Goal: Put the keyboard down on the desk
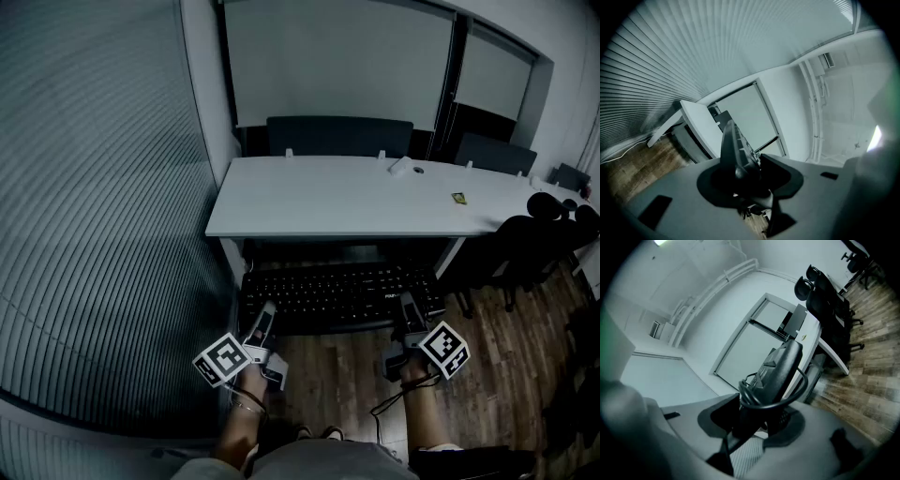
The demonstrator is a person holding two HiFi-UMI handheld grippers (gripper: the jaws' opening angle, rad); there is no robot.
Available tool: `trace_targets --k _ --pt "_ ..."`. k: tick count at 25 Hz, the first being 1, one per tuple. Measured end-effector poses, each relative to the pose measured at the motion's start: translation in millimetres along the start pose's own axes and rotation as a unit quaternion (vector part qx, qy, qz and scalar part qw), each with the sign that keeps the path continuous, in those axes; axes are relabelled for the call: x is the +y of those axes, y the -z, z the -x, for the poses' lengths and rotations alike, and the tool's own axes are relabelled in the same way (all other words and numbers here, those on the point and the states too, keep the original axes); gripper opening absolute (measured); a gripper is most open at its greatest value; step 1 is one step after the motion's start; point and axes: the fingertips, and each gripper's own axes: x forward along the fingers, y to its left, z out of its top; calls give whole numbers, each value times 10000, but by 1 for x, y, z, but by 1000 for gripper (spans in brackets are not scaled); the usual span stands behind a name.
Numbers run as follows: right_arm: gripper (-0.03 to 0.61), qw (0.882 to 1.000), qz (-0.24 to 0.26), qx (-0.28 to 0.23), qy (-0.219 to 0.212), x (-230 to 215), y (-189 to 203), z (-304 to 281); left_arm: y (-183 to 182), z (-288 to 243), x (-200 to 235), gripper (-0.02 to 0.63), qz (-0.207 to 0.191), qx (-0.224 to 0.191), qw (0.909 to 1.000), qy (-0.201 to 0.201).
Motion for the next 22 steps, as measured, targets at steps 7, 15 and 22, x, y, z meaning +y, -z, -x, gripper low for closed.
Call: trace_targets --k 7,15,22 --pt "164 10000 9 -9 13 4 0 6 -1 4 -3 144 44 28 10000 -33" --pt "164 9999 -53 -145 32 8 2 8 -6 3 -3 144 4 140 9999 32" --pt "164 9995 -120 -214 191 1 20 -6 -16 -9 19 144 36 263 9996 83"
